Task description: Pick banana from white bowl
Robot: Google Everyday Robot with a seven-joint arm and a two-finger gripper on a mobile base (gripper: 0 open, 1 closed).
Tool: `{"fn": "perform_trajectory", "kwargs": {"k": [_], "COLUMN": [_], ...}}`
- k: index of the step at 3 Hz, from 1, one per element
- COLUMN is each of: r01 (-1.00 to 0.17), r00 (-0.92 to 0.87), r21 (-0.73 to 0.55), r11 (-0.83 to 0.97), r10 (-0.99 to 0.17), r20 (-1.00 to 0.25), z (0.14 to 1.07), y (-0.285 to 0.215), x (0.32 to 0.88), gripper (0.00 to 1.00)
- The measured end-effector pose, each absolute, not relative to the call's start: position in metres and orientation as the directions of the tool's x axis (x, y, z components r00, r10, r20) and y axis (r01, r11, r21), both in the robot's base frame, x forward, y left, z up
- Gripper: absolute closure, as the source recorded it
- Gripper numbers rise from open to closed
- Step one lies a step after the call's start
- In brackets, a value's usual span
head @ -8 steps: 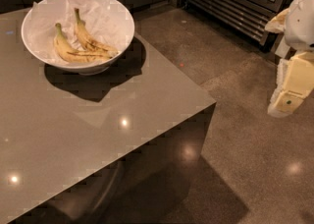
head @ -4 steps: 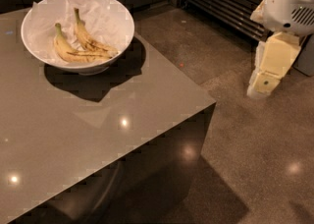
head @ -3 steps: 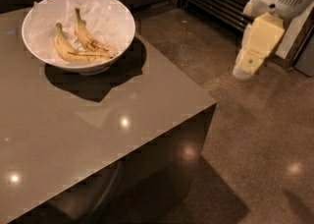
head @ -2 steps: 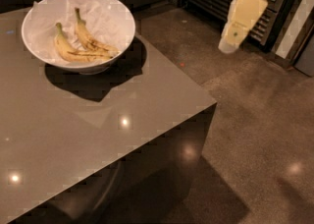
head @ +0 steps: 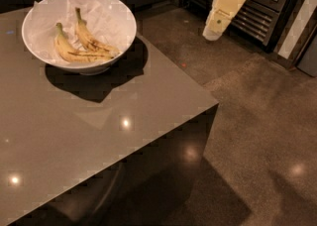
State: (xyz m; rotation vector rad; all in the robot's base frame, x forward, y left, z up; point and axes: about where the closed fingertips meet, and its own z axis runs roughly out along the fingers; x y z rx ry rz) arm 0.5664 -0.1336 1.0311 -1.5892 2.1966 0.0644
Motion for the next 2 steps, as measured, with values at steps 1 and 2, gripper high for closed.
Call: {"fn": "perform_trajectory", "kwargs": {"k": [1, 2], "r01": [-0.923, -0.935], "r00": [-0.238, -0.175], "r21": [-0.208, -0.239], "r11": [0.323, 0.262], "r10": [-0.906, -0.926], "r20": [-0.35, -0.333], "z": [1.032, 1.036], "y": [-0.101, -0.051], "x": [0.596, 0.623], "gripper": [0.0, 0.0]}}
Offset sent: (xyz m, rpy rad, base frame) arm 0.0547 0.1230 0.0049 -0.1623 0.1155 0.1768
